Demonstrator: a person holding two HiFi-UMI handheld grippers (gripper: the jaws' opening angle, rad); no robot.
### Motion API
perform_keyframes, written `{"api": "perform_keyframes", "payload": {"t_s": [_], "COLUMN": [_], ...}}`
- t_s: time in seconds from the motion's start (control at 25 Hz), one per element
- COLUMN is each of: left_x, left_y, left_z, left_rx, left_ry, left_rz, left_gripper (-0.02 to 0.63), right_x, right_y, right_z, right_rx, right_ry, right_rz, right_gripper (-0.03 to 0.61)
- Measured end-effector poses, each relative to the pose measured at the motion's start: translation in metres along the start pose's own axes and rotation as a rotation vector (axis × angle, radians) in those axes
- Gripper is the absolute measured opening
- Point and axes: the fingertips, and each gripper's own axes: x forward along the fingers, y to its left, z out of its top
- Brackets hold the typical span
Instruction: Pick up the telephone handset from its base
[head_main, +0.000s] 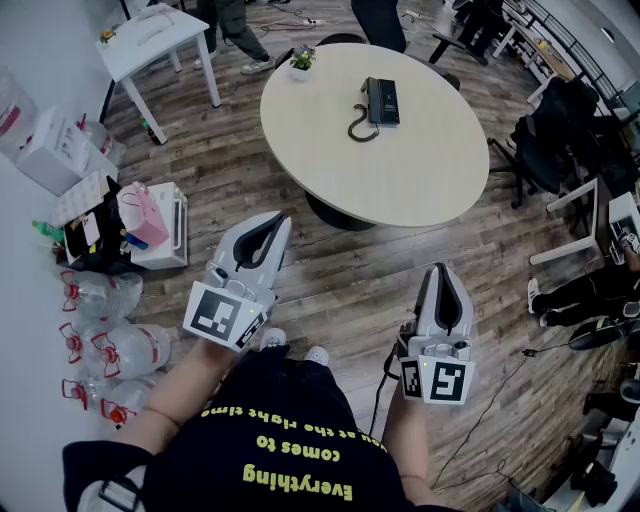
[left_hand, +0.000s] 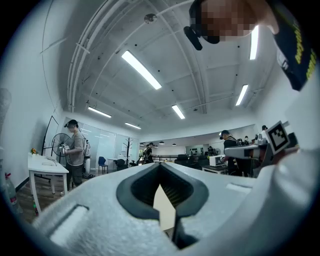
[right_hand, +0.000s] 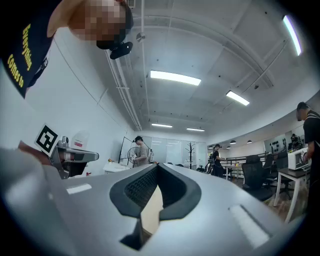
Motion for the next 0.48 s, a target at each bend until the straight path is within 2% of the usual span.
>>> {"api": "perform_keyframes", "payload": {"t_s": [0.48], "left_x": [0.005], "left_y": [-0.026], "left_z": [-0.008], "left_rx": [-0.003], "left_ry": [0.028], "left_rz": [0.042], "left_gripper": [0.005], "right_x": [-0.024], "right_y": [-0.033], "right_z": [-0.003], "right_rx": [0.036], "right_ry": [-0.009], "right_rz": [0.028], "right_gripper": [0.012]}}
